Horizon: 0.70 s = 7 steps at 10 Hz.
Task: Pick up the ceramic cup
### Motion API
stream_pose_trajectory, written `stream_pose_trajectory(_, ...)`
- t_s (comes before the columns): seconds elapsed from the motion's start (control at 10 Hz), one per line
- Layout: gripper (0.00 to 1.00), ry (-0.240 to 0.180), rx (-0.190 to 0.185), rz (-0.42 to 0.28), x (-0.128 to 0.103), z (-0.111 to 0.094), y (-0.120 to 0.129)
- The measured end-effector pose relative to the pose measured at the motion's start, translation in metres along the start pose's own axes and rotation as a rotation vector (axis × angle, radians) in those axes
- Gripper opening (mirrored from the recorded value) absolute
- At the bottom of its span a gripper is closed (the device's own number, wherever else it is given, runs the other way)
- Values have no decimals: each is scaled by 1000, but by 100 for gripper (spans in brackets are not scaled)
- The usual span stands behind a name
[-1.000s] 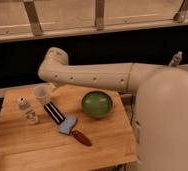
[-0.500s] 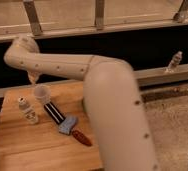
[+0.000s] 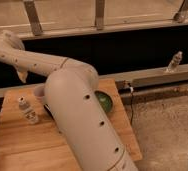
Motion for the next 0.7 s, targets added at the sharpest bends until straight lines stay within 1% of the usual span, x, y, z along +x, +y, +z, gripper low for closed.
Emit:
stream_pose_trajectory(0.2,80,35,3,-1,14,13,-9)
stream_pose_trajectory(0.3,80,52,5,-1,26,18,-14)
stream_pose_trajectory(0.4,80,74,5,8,42,25,-22)
stream_pose_trajectory(0.5,80,104,7,23,62,37,-34)
stream_pose_trajectory(0.7,80,141,0,36,80,54,-42)
